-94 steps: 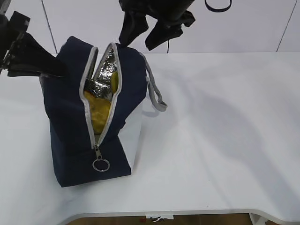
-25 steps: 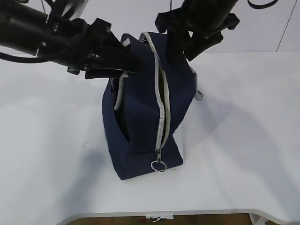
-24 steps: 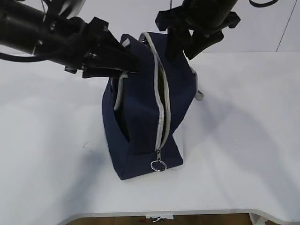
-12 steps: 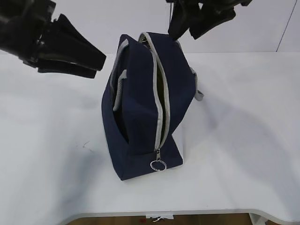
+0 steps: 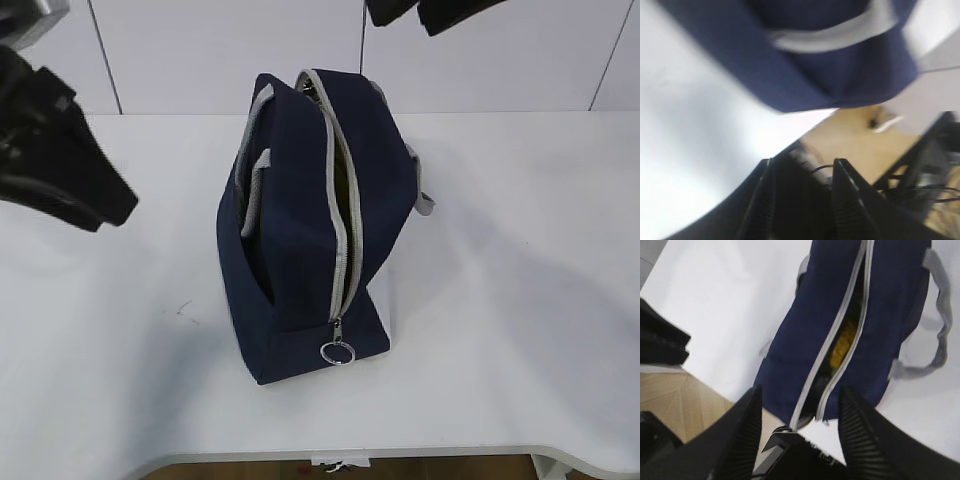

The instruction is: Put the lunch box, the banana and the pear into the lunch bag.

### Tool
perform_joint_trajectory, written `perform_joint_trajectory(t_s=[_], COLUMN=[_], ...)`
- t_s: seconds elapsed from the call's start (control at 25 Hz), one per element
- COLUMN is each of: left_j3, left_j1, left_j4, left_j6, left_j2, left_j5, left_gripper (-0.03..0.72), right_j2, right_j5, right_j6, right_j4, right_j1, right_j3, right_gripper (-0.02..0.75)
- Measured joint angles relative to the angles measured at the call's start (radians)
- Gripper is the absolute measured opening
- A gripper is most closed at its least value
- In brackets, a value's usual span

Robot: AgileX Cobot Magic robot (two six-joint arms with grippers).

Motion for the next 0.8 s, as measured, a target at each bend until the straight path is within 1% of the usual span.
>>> perform_joint_trajectory(t_s=[0.08, 0.12, 0.16, 0.24, 0.32, 0.36, 0.44, 0.64, 0.72, 0.8], left_j3=[0.000, 0.000, 0.000, 0.000, 0.000, 0.000, 0.000, 0.000, 0.000, 0.000], left_j1=[-0.011, -0.019, -0.025, -0.038, -0.040, -0.040, -0.040, -0.040, -0.040, -0.040], left_j4=[0.132, 0.179, 0.221, 0.264, 0.272, 0.274, 0.274, 0.274, 0.274, 0.274], left_j6=[-0.065, -0.087, -0.105, -0.122, -0.130, -0.136, -0.143, -0.148, -0.148, -0.150], left_j2=[-0.018, -0.030, -0.040, -0.061, -0.079, -0.087, -0.099, -0.120, -0.120, -0.120], left_j5=[0.002, 0.003, 0.004, 0.006, 0.007, 0.009, 0.009, 0.014, 0.015, 0.016], left_gripper=[0.293, 0.293, 0.293, 0.293, 0.293, 0.293, 0.287, 0.277, 0.277, 0.276], right_j2=[-0.051, -0.073, -0.098, -0.152, -0.218, -0.253, -0.318, -0.470, -0.515, -0.532], right_j5=[0.000, 0.000, 0.000, 0.000, -0.016, -0.050, -0.133, -0.387, -0.474, -0.529], right_j6=[0.000, 0.000, 0.000, -0.004, -0.036, -0.061, -0.130, -0.375, -0.421, -0.437], right_j4=[0.009, 0.009, 0.006, -0.007, -0.024, -0.031, -0.036, -0.032, -0.030, -0.030], right_j1=[0.000, 0.000, 0.000, 0.000, 0.000, 0.000, 0.000, 0.000, 0.000, 0.000], right_j3=[0.053, 0.085, 0.114, 0.194, 0.281, 0.333, 0.437, 0.740, 0.835, 0.898], right_gripper=[0.377, 0.377, 0.377, 0.377, 0.377, 0.377, 0.377, 0.377, 0.377, 0.377])
